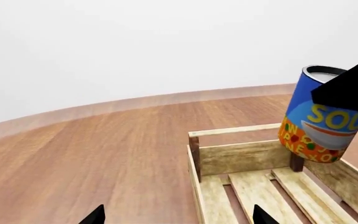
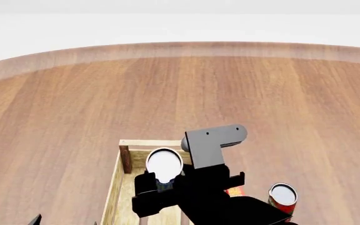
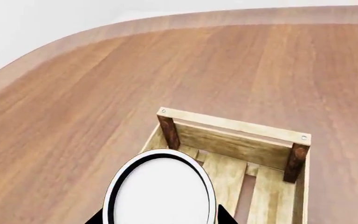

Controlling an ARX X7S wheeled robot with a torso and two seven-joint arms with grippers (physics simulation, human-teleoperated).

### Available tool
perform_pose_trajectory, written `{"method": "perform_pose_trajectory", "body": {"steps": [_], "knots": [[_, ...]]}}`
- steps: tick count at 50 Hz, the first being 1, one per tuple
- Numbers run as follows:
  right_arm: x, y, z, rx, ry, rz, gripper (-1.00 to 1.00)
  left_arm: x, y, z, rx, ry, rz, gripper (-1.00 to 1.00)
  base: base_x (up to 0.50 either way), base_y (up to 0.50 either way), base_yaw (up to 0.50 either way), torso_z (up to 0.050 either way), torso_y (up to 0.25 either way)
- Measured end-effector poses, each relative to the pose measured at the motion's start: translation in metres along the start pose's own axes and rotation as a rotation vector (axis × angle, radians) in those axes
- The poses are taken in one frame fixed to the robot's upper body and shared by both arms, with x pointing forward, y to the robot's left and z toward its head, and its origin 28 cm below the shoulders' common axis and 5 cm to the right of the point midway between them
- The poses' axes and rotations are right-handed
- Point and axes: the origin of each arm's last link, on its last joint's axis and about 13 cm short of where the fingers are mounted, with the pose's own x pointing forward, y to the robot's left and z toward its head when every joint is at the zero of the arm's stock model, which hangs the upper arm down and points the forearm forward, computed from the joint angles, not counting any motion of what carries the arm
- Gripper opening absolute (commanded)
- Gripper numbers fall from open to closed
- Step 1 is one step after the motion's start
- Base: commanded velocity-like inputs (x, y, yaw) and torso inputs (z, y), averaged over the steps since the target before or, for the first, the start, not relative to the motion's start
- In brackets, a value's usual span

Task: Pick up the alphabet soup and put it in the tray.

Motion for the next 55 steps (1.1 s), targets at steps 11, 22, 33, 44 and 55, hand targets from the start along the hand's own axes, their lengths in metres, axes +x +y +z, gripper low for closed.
{"method": "perform_pose_trajectory", "body": {"steps": [11,22,33,44,55], "knots": [[0.032,-0.006,-0.013,0.016,0.083,0.009,-1.00,0.000,0.000,0.000,0.001,-0.001,0.001,1.00,0.00,0.00,0.00,0.000,0.001],[0.064,-0.009,-0.026,0.032,0.159,0.034,-1.00,-0.001,0.000,0.000,0.001,-0.002,0.001,1.00,0.00,0.00,0.00,0.000,0.000],[0.077,-0.007,-0.031,0.025,0.198,0.063,-1.00,-0.001,0.000,0.000,0.002,-0.003,0.001,1.00,0.00,0.00,0.00,0.000,0.001],[0.080,-0.008,-0.032,0.020,0.211,0.062,-1.00,-0.001,0.000,0.000,0.002,-0.004,0.001,1.00,0.00,0.00,0.00,0.001,0.001],[0.081,-0.010,-0.033,0.020,0.218,0.056,-1.00,-0.001,0.000,0.000,0.003,-0.005,0.002,1.00,0.00,0.00,0.00,0.000,0.000]]}}
